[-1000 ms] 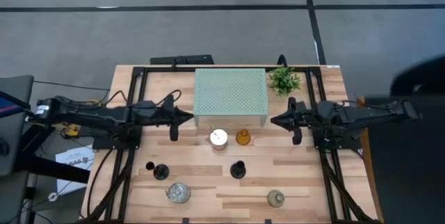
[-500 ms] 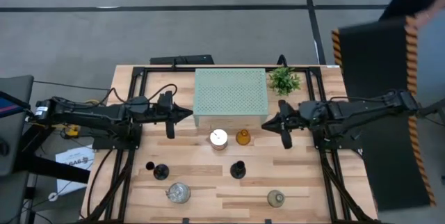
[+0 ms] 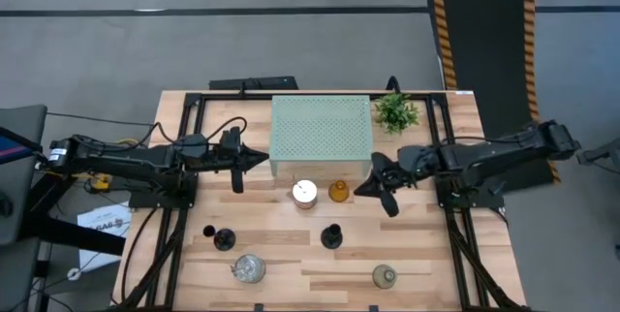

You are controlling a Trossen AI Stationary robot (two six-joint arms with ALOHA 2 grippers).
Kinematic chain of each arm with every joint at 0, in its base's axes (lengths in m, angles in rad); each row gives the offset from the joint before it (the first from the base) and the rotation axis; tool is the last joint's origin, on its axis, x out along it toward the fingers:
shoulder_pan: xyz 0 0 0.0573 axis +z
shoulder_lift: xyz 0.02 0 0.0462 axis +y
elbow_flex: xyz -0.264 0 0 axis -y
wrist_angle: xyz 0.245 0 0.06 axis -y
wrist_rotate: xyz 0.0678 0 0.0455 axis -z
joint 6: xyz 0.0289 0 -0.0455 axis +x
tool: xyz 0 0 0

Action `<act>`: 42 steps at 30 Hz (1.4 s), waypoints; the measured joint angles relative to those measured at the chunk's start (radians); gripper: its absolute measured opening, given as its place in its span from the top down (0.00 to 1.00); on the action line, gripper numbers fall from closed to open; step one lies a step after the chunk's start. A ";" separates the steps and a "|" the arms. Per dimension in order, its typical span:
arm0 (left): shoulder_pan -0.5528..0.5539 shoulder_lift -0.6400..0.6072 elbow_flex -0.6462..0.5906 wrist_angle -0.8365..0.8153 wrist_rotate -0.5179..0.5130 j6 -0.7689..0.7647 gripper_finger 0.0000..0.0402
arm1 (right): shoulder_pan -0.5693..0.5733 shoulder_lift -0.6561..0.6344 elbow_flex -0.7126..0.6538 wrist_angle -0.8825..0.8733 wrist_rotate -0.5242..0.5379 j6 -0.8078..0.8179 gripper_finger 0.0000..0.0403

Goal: Pick & Place candle stick holders
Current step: Put the black candle holder on the shelf

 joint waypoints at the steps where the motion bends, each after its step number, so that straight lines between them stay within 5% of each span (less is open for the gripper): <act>1: 0.000 0.000 0.000 0.000 0.000 0.000 0.98 | 0.008 0.014 0.000 0.001 0.000 0.001 1.00; 20: 0.000 0.000 0.000 0.002 0.000 0.000 0.97 | 0.205 0.290 0.110 0.006 0.022 0.004 0.99; 42: 0.000 0.000 0.000 0.003 0.000 -0.023 0.97 | 0.220 0.378 0.122 0.087 0.101 0.060 0.57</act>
